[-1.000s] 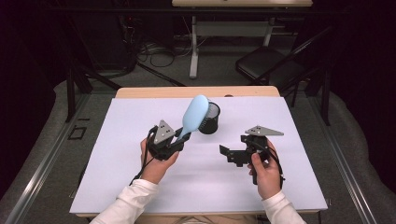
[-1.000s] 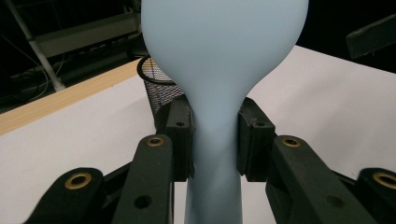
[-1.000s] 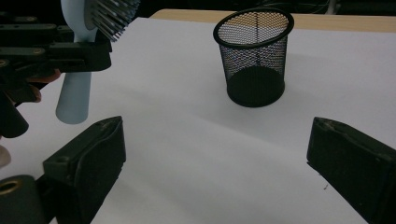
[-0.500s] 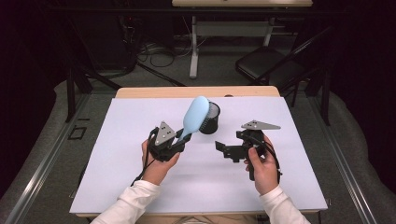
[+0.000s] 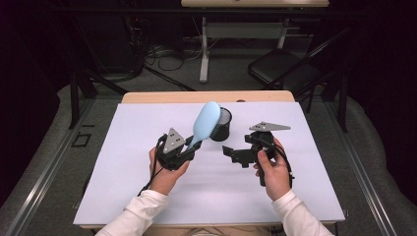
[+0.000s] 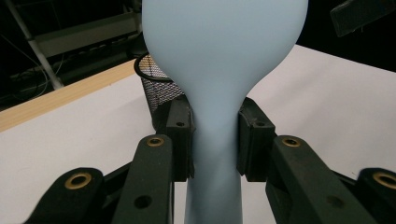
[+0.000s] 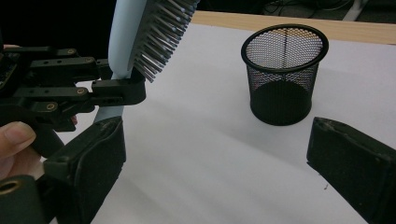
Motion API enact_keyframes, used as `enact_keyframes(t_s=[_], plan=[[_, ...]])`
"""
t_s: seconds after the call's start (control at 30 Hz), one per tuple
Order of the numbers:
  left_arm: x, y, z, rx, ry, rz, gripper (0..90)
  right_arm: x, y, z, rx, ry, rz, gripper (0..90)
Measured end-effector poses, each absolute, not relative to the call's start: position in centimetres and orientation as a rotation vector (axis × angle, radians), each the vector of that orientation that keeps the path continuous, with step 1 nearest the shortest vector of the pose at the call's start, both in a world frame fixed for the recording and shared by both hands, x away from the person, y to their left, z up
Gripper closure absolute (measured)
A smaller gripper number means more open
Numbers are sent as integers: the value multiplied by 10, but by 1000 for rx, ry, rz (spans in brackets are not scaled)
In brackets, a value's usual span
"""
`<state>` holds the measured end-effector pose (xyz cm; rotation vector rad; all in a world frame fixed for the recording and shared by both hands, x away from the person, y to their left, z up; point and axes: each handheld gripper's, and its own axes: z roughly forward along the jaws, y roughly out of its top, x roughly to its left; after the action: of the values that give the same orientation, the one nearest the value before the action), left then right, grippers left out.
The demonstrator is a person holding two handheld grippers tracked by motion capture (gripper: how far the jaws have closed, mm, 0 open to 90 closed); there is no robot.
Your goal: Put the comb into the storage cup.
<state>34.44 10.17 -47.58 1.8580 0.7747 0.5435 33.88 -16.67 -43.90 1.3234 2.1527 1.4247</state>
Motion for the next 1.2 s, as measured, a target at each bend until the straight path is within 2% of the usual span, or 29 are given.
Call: enact_keyframes(t_s=[0.37,0.7,1.2], plan=[[345,102,-476,1855,774,542,703,348,-165,-434,1369,2173,1402,42],[345,103,-476,1852,777,540,703,356,-162,-424,1387,2182,1344,0],[345,104,-476,1847,782,547,702,362,-158,-423,1381,2221,1330,0]])
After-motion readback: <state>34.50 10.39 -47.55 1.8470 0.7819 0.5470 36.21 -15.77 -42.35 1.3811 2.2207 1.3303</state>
